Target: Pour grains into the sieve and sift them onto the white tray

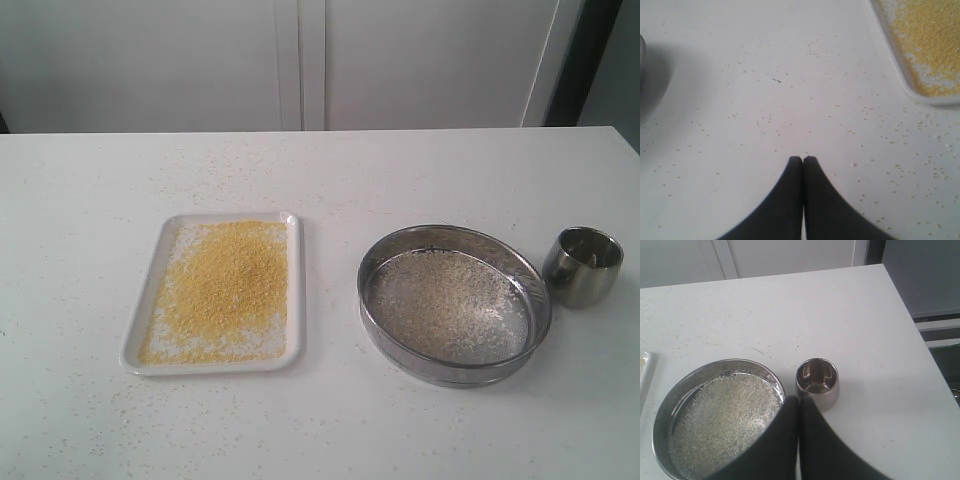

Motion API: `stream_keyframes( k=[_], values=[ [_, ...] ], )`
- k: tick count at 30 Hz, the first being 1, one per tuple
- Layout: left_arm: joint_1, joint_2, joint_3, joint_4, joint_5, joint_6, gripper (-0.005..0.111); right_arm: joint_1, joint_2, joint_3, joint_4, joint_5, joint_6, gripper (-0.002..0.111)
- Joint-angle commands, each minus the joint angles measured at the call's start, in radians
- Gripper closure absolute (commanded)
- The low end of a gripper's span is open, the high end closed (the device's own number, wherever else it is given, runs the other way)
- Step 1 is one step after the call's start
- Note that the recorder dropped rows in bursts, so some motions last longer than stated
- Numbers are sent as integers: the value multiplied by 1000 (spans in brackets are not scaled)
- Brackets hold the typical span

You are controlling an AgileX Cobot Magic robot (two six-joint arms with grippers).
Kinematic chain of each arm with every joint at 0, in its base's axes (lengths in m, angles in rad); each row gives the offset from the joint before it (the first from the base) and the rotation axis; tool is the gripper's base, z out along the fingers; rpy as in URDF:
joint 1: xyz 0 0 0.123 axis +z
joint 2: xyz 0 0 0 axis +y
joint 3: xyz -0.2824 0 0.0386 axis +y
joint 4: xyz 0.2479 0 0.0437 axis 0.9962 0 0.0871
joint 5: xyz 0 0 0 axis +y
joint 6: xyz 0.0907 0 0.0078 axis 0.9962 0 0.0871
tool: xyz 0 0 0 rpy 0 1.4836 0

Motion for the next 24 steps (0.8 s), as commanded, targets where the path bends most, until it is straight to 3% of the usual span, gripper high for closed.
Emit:
stream_keyframes(
  k=[1, 24],
  values=[
    [2, -4, 10, -6, -4, 0, 107, -6, -8, -2, -3, -12, 2, 108],
    [2, -4, 10, -6, -4, -2, 107, -6, -8, -2, -3, -10, 23, 108]
  ],
)
